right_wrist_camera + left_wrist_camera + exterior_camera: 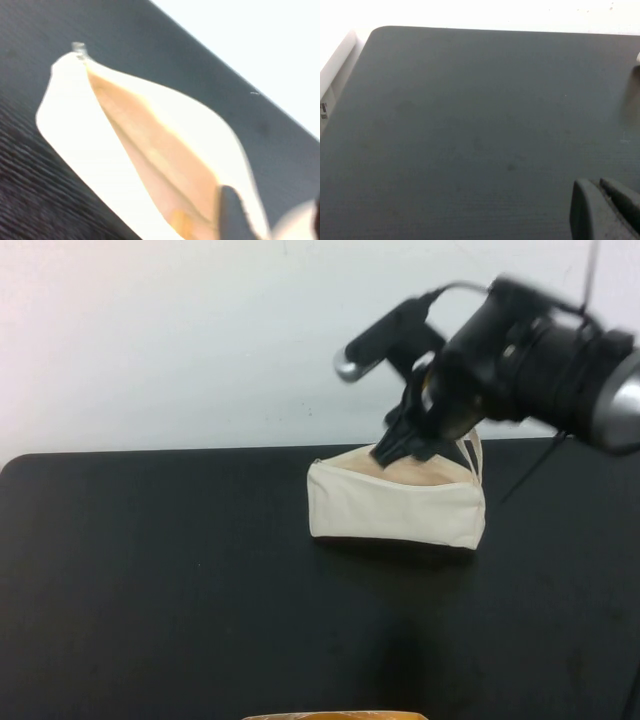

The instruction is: Put eraser into pencil case

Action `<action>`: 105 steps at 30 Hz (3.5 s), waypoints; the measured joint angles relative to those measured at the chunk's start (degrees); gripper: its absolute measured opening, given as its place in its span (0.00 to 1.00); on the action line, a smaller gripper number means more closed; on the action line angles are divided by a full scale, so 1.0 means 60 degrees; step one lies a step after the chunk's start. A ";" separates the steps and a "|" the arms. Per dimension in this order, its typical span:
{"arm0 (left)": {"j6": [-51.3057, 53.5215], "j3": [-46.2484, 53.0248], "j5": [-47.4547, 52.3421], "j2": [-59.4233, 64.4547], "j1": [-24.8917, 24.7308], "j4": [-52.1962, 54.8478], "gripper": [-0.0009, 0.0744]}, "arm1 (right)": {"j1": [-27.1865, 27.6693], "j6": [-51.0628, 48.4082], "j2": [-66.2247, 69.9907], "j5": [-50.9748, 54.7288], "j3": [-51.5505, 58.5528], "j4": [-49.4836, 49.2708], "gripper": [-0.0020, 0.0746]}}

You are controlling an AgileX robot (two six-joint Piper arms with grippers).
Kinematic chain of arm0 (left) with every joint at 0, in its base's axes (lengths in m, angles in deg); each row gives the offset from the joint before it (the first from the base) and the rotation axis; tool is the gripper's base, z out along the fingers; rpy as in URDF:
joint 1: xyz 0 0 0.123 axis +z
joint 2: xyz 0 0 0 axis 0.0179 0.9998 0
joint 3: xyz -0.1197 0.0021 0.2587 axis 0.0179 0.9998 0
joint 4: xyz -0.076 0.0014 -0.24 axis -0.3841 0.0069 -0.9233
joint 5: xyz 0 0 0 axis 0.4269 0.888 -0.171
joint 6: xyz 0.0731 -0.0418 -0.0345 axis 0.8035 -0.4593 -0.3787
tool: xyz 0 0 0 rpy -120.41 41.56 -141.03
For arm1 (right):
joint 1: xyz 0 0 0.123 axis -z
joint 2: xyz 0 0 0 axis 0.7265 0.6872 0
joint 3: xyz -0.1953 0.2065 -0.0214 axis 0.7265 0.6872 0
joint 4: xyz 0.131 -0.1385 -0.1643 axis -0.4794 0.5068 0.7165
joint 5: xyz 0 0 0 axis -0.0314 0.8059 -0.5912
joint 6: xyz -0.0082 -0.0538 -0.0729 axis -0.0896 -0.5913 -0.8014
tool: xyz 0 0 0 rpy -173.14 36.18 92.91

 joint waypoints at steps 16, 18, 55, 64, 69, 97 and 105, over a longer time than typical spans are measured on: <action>0.0000 0.0000 0.0000 0.0000 0.0000 0.0000 0.01 | 0.0000 -0.1991 -0.4220 0.4037 -0.1033 -0.1006 0.03; 0.0000 0.0000 0.0000 0.0000 0.0000 0.0000 0.01 | 0.0000 -0.2027 -0.4653 0.4606 -0.0987 -0.1222 0.03; 0.0000 0.0000 0.0000 0.0000 0.0000 0.0000 0.01 | 0.1608 -0.2910 -1.1446 -0.3573 0.8272 -0.3706 0.02; 0.0000 0.0000 0.0000 0.0000 0.0000 0.0000 0.01 | 0.4803 -0.2823 -1.5589 -0.4555 1.2873 -0.4379 0.02; 0.0000 0.0000 0.0000 0.0000 0.0000 0.0000 0.01 | 0.6200 -0.2823 -1.7361 -0.4601 1.4395 -0.4379 0.02; 0.0000 0.0000 0.0000 0.0000 0.0000 0.0000 0.01 | 0.7127 -0.2435 -1.8884 -0.3744 1.6859 -0.4443 0.02; 0.0000 0.0000 0.0000 0.0000 0.0000 0.0000 0.01 | 0.6606 -0.1738 -1.8884 -0.3697 1.6842 -0.4326 0.02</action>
